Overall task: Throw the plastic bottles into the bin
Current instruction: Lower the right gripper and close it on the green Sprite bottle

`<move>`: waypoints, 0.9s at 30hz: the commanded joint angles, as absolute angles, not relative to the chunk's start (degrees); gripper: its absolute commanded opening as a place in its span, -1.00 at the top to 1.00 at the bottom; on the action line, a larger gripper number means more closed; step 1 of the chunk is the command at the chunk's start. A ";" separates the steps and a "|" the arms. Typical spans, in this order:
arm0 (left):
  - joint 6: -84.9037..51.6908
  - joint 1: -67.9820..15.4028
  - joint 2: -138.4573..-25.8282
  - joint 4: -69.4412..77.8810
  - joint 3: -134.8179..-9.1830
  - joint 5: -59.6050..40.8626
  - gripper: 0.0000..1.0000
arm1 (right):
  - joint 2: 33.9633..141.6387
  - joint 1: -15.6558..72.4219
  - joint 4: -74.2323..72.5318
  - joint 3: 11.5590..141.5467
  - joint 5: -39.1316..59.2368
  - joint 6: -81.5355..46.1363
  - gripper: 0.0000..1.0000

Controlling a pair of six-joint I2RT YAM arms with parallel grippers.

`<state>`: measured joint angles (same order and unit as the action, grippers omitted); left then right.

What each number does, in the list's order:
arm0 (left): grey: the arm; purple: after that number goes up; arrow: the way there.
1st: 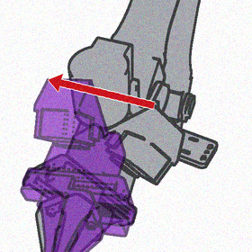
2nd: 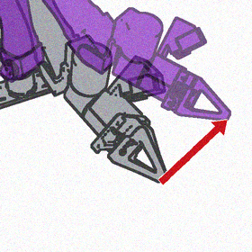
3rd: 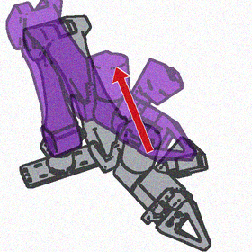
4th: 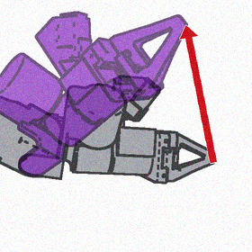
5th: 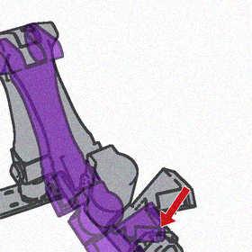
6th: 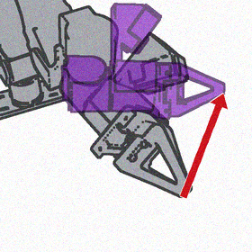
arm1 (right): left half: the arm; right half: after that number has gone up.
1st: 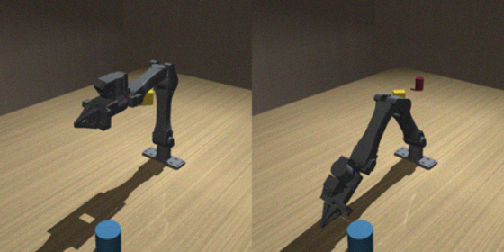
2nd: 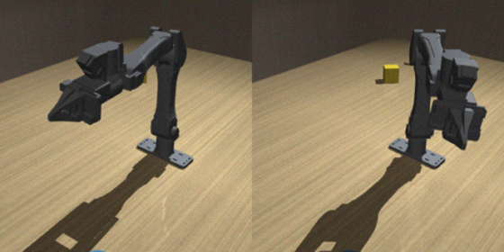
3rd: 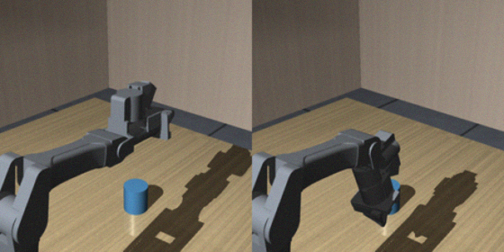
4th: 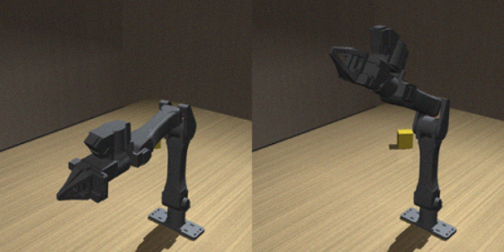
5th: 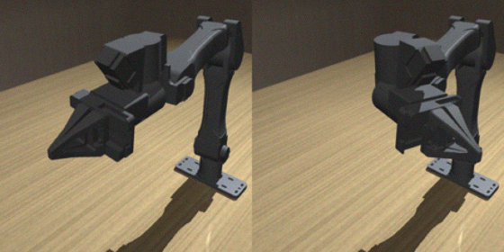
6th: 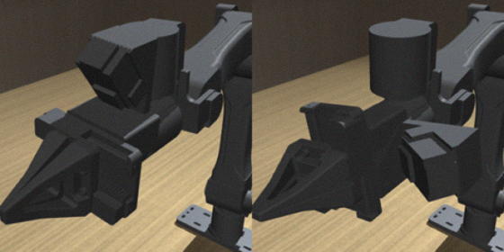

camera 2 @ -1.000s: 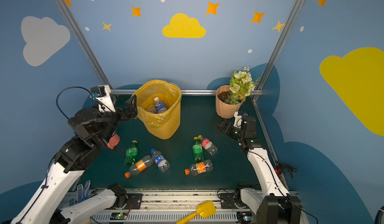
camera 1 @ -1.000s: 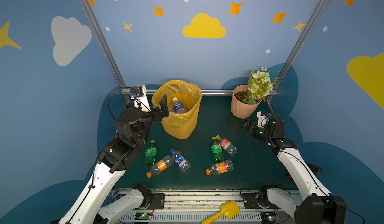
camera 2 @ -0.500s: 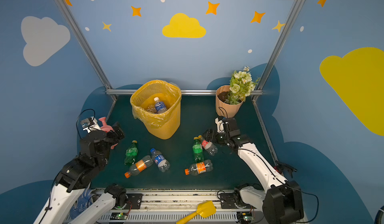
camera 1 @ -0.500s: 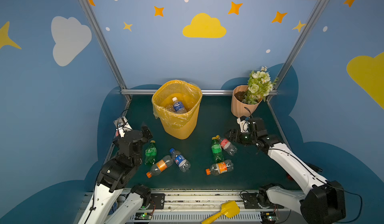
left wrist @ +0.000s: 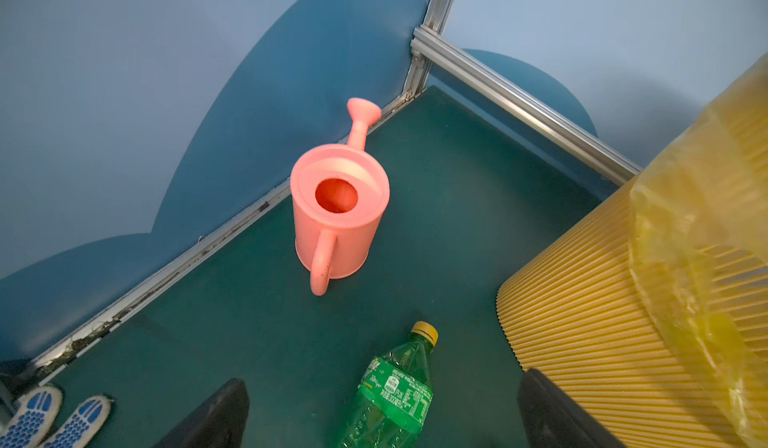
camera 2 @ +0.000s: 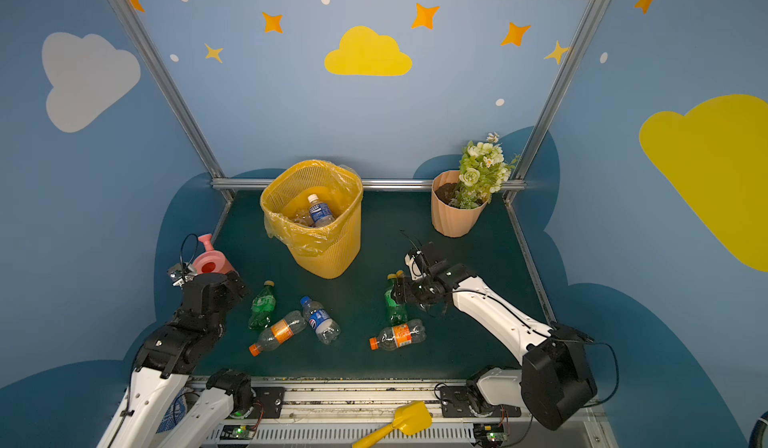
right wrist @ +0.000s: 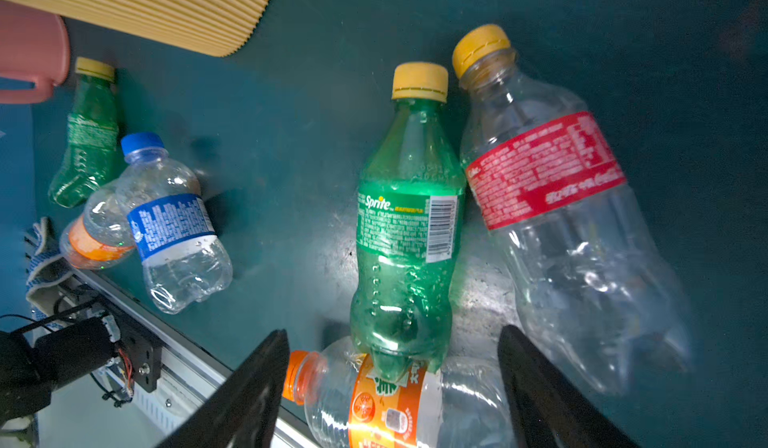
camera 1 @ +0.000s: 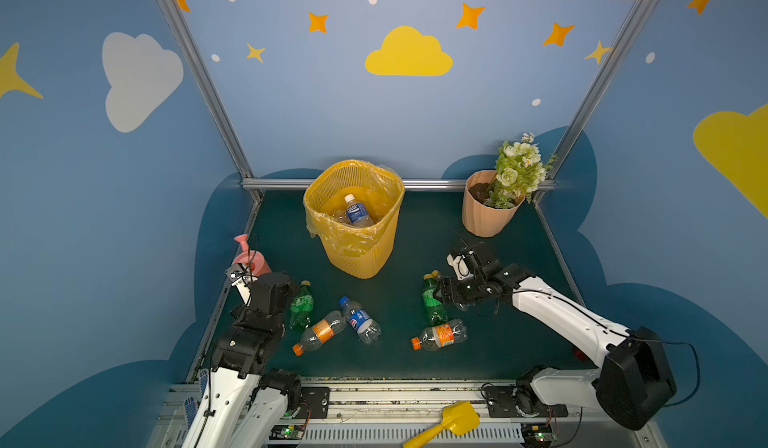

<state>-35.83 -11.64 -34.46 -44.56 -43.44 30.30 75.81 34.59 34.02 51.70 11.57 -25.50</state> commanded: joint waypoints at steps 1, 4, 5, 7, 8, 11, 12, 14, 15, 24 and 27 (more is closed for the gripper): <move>-38.27 -11.07 -34.45 -44.62 -42.30 26.90 -1.00 | 78.48 36.48 36.68 54.19 10.29 -24.62 -0.56; -38.21 -10.92 -34.79 -44.46 -41.99 25.88 -1.00 | 81.22 37.48 37.33 55.22 10.06 -24.52 -0.56; -38.20 -10.88 -34.96 -44.55 -42.05 25.76 -1.00 | 82.16 37.66 37.67 55.51 9.80 -24.43 -0.56; -38.05 -10.90 -35.14 -44.82 -42.25 25.81 -1.00 | 83.79 37.84 38.12 56.15 8.87 -24.23 -0.56; -37.89 -10.90 -35.31 -44.86 -42.28 25.68 -1.00 | 84.54 37.88 38.11 56.40 8.56 -24.17 -0.56; -37.84 -10.88 -35.24 -44.74 -42.16 25.49 -1.00 | 86.56 37.98 37.37 57.29 8.53 -24.15 -0.56; -37.88 -10.81 -35.21 -44.74 -42.17 25.47 -1.00 | 87.18 38.05 37.32 57.62 8.54 -24.09 -0.56; -37.72 -10.89 -35.14 -44.78 -42.02 25.40 -1.00 | 88.69 38.19 37.34 58.39 8.19 -24.00 -0.56; -37.71 -10.77 -35.16 -44.82 -42.07 25.42 -1.00 | 89.35 38.19 37.42 58.67 8.21 -23.85 -0.56; -37.48 -10.71 -34.85 -45.08 -42.16 25.67 -1.00 | 95.65 38.54 38.16 61.56 8.53 -22.50 -0.57; -37.37 -10.64 -34.91 -45.18 -42.23 25.71 -1.00 | 97.21 38.67 38.19 62.36 8.79 -22.33 -0.57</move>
<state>-37.34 -10.92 -35.14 -44.47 -42.02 25.71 95.98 38.22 36.80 60.73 8.97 -23.20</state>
